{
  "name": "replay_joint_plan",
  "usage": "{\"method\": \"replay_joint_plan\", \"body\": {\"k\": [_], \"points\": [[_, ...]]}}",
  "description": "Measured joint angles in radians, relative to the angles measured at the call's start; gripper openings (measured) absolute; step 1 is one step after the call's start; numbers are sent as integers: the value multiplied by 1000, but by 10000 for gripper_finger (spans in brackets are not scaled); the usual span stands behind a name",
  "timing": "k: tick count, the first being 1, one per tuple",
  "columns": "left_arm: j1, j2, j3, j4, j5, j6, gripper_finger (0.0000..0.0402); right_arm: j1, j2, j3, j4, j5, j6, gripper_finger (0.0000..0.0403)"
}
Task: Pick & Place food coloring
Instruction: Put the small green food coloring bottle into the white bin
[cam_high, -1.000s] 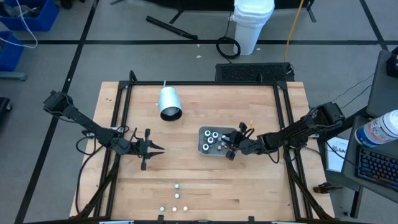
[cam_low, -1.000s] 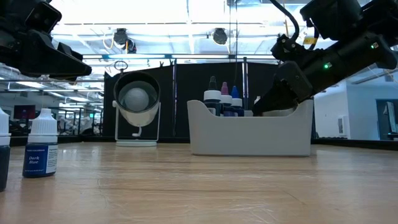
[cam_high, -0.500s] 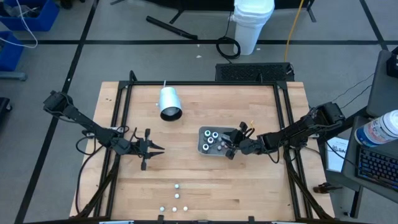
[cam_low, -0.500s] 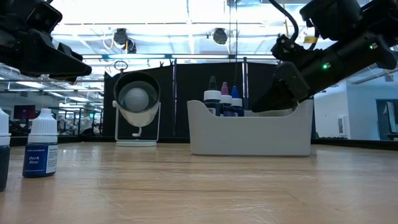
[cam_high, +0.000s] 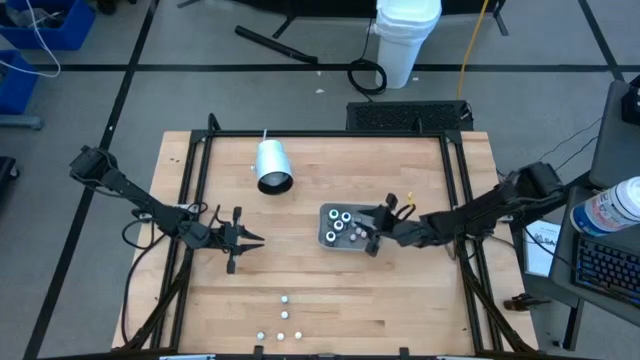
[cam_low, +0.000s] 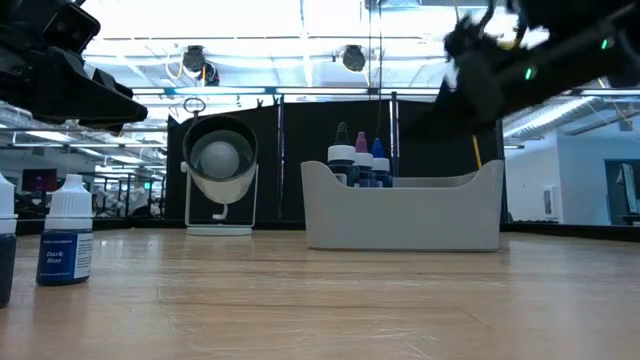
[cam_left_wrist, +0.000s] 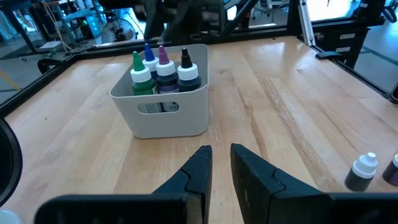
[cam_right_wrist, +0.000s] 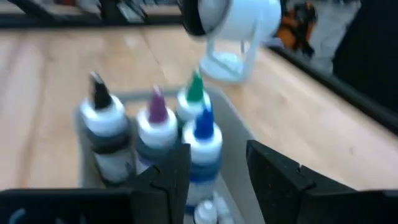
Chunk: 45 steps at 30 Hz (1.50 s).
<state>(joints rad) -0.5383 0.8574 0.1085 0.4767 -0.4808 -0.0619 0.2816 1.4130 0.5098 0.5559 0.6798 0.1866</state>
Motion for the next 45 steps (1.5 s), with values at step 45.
{"method": "replay_joint_plan", "body": {"k": [45], "points": [[-33, 22, 75, -4, -63, -153, 67, 302, -909, -475, 127, -28, -405, 0]]}}
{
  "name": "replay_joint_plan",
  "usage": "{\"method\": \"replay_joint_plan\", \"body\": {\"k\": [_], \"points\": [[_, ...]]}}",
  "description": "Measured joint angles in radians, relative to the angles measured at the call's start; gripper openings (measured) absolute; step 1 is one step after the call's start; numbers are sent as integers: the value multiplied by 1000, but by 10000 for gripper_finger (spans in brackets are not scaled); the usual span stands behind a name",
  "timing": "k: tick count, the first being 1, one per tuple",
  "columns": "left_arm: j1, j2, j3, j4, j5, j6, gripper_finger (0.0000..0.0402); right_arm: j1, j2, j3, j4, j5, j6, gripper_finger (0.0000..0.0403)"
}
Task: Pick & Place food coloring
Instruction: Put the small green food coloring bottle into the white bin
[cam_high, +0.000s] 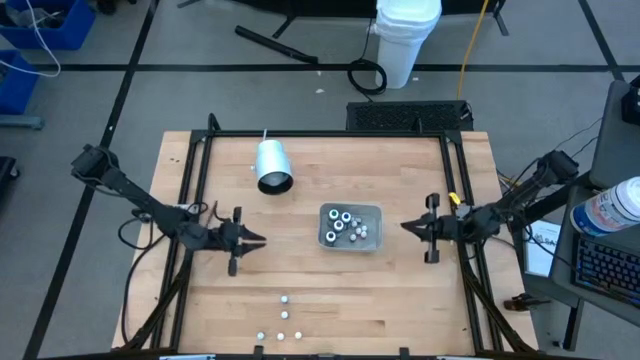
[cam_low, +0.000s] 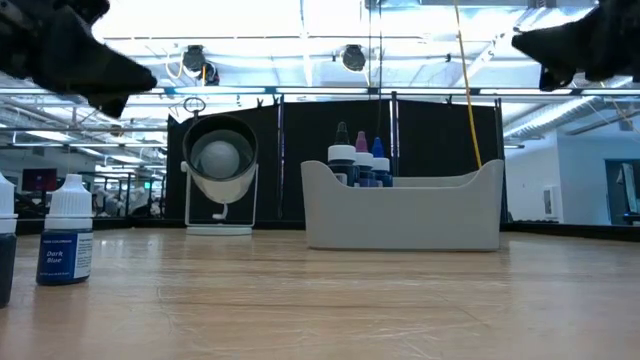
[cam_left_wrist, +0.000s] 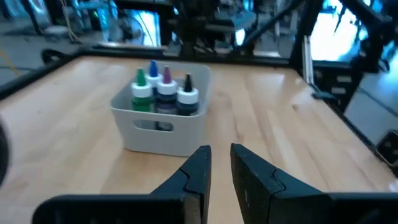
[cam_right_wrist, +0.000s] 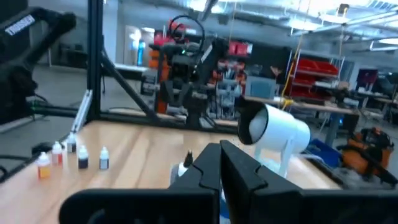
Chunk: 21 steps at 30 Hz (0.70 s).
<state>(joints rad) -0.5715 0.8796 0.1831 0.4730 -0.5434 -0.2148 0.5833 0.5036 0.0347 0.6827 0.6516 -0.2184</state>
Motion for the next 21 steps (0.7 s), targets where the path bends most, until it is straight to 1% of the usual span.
{"method": "replay_joint_plan", "body": {"k": [2, 5, 8, 11, 13, 16, 19, 21], "points": [[-22, 41, 82, -113, 0, -16, 67, -9, -58, 21, -79, 2, -4, 0], [-47, 149, 233, -277, -14, -24, 67, -44, -123, 38, -268, -1, 18, 0], [-64, 268, 374, -430, -2, -29, 67, -104, -193, 38, -354, -17, 70, 0], [-74, 385, 491, -528, 59, -48, 67, -180, -240, 37, -445, -112, 124, 0], [-85, 450, 546, -577, 122, -67, 67, -234, -261, 30, -495, -195, 168, 0], [-99, 535, 611, -610, 210, -81, 67, -305, -264, -2, -511, -302, 241, 0], [-119, 585, 645, -634, 232, -85, 67, -344, -259, -17, -480, -398, 286, 0], [-129, 602, 667, -647, 232, -107, 67, -348, -249, -17, -463, -421, 293, 0]]}}
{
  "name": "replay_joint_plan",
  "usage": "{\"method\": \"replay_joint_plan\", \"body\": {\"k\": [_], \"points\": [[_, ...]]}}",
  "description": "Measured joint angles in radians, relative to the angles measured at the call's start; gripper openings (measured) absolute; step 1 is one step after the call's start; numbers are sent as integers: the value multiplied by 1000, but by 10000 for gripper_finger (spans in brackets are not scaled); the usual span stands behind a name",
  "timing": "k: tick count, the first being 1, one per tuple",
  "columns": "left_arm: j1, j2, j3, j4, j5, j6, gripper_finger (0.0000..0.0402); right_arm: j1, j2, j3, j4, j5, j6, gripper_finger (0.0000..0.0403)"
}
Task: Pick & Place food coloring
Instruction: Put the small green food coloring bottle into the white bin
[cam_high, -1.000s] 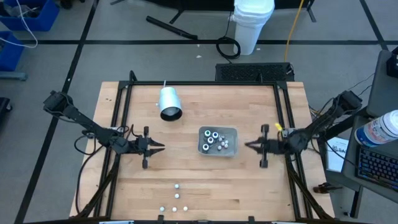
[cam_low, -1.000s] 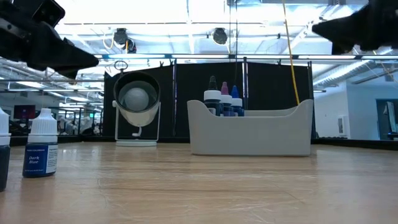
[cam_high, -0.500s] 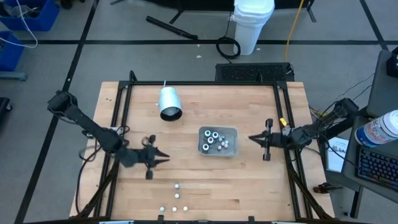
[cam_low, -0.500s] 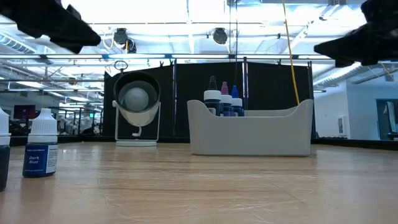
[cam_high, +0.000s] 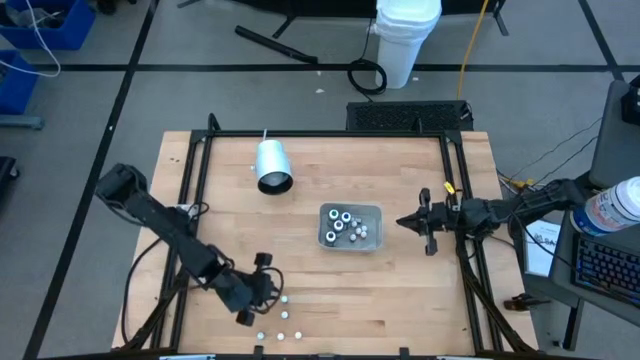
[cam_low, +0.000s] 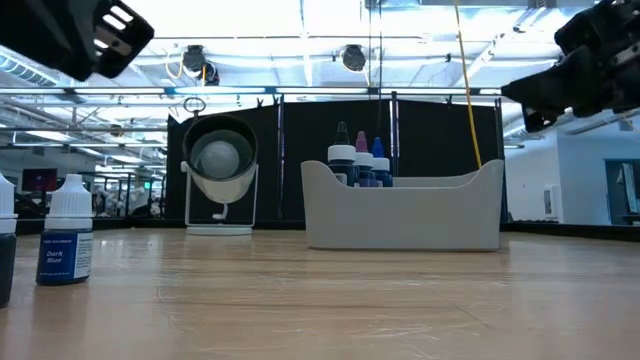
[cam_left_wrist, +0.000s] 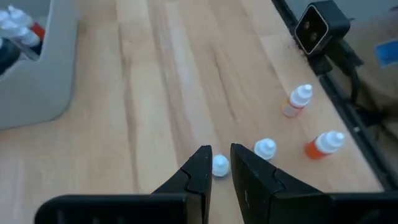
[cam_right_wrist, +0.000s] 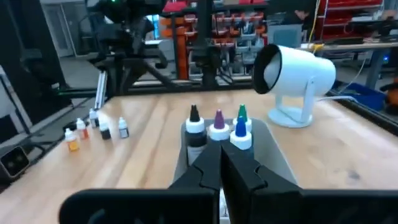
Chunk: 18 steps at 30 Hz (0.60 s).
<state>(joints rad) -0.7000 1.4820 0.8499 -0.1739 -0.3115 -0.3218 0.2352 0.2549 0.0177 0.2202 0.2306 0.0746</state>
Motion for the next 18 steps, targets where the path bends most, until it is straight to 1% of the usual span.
{"method": "replay_joint_plan", "body": {"k": [3, 5, 8, 11, 13, 16, 18], "points": [[-24, 5, 25, -58, 2, -90, 67, 2, 10, 0, 54, 21, 20, 0], [-51, 6, 43, -100, 35, -175, 67, 2, 21, -1, 74, 30, 44, 0], [-116, 6, 73, -149, 57, -308, 67, 3, 46, -1, 66, 29, 67, 0], [-186, 6, 106, -146, 50, -409, 67, 3, 89, -2, 65, 29, 78, 0], [-229, 6, 126, -147, 21, -473, 67, 3, 118, -2, 69, 29, 66, 0], [-280, 14, 158, -148, -64, -519, 67, 2, 151, -2, 122, 29, 29, 0], [-297, 41, 174, -146, -80, -540, 67, 2, 168, -3, 173, 29, 14, 0]]}}
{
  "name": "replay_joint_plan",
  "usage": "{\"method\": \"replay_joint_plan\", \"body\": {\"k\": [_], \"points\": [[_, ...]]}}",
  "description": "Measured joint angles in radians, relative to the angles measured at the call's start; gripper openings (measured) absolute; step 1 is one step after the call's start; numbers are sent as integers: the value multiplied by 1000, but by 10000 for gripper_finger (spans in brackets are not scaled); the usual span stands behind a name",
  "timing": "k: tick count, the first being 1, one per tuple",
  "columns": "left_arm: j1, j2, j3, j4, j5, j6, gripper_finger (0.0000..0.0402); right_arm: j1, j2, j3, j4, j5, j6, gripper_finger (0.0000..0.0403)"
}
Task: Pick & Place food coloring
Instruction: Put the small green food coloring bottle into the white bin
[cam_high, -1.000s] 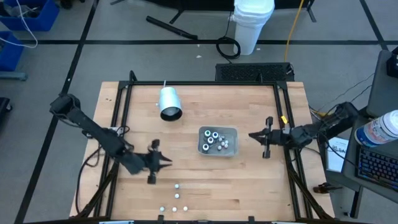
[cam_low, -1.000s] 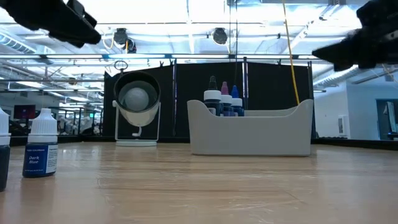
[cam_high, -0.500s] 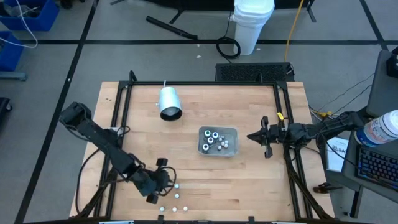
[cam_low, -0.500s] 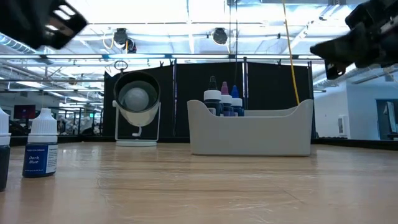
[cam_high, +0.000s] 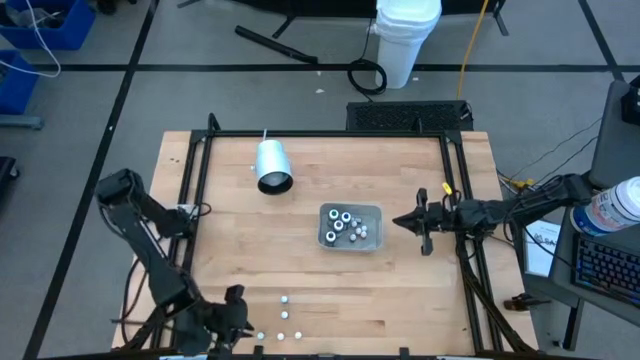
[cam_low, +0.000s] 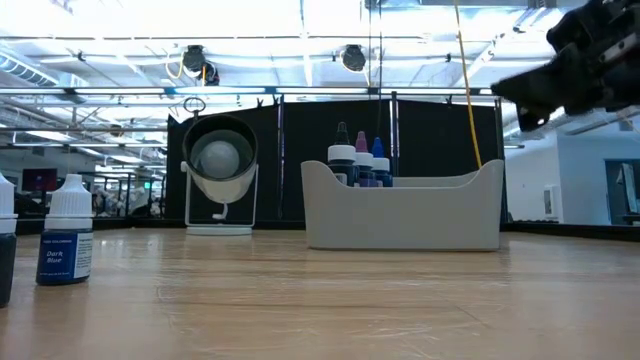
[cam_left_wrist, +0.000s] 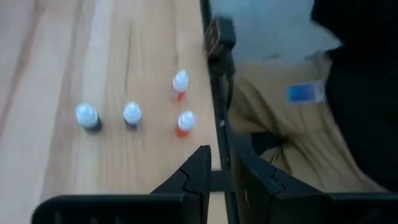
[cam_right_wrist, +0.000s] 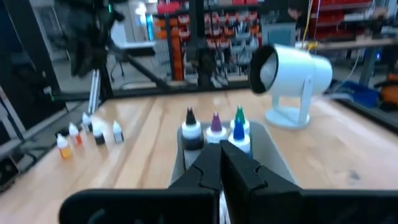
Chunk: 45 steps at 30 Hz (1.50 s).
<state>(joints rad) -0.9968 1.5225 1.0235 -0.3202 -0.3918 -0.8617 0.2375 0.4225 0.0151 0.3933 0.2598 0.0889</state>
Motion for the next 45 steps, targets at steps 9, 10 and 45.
{"method": "replay_joint_plan", "body": {"k": [9, 10, 45], "points": [[-5, 201, 33, 88, 138, 67, 68, 0, 37, 0, 78, 0, -3, 0], [-7, 212, 33, 101, 138, 71, 69, 0, 40, 0, 78, 0, 2, 0], [42, 284, 10, 64, 130, 187, 269, 0, 79, 0, 74, 0, 23, 0]]}}
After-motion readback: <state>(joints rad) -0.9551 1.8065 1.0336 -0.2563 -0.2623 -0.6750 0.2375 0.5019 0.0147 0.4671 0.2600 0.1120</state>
